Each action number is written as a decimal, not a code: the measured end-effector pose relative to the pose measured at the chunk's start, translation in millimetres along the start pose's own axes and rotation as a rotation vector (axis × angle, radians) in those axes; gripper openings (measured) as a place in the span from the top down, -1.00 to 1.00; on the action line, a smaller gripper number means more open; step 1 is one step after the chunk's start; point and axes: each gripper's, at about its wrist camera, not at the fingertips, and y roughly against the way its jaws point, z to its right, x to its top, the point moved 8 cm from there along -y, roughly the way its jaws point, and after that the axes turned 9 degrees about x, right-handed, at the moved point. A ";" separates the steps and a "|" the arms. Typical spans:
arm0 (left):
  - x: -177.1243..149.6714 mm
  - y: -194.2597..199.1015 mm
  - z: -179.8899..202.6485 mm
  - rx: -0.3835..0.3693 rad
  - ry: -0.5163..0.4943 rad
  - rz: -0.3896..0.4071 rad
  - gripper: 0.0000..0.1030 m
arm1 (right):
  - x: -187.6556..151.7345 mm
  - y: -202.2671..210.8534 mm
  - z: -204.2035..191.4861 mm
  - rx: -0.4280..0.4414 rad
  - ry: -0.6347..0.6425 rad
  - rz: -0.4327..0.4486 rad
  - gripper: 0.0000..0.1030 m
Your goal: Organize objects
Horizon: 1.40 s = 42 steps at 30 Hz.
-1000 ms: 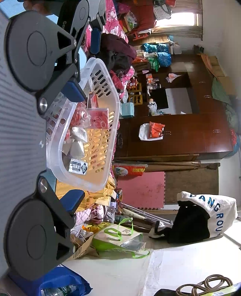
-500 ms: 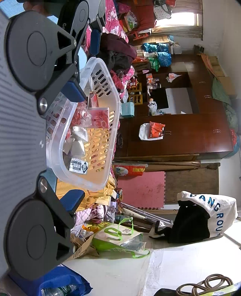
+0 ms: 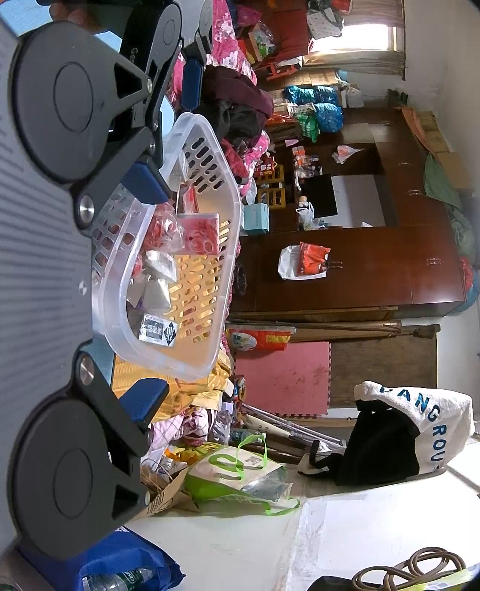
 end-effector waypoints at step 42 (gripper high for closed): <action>5.1 1.9 -15.2 0.026 0.017 0.006 -0.97 | -5.8 -4.3 5.1 0.004 0.007 -0.032 -1.00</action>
